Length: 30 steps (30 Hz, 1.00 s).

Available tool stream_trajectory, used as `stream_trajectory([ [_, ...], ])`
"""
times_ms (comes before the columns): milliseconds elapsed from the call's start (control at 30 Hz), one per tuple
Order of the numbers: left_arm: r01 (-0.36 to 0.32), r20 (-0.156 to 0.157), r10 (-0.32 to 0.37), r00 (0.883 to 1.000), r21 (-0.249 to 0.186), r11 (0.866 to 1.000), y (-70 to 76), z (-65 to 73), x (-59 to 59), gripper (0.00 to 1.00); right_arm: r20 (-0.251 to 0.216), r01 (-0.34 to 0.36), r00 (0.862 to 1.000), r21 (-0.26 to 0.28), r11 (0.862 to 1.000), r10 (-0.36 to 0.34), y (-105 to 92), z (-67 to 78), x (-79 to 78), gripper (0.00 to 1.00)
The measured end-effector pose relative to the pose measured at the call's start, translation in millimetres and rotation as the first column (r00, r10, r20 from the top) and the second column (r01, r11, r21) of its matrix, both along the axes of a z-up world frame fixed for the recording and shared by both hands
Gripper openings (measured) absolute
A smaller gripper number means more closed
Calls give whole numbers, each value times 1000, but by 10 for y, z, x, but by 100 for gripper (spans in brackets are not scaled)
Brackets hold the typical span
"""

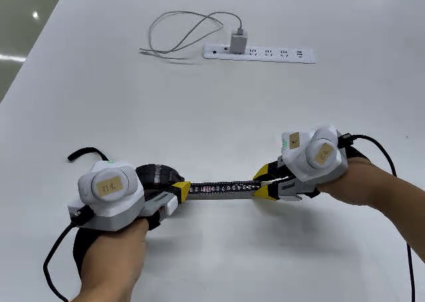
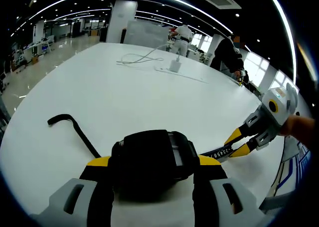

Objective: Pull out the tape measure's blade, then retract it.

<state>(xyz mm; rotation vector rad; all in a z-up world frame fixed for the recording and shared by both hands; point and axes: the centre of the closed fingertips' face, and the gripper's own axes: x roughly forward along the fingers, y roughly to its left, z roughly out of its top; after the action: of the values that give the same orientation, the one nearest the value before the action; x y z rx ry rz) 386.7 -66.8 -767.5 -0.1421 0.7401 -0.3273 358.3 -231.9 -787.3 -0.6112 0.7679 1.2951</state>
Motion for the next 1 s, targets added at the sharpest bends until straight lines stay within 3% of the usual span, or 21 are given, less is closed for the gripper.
stream_trajectory([
  [1000,-1,-6,1,1000,-12,1000,1,1,2,60,-33,-15,999,76,997,18,489,-18,-21,11],
])
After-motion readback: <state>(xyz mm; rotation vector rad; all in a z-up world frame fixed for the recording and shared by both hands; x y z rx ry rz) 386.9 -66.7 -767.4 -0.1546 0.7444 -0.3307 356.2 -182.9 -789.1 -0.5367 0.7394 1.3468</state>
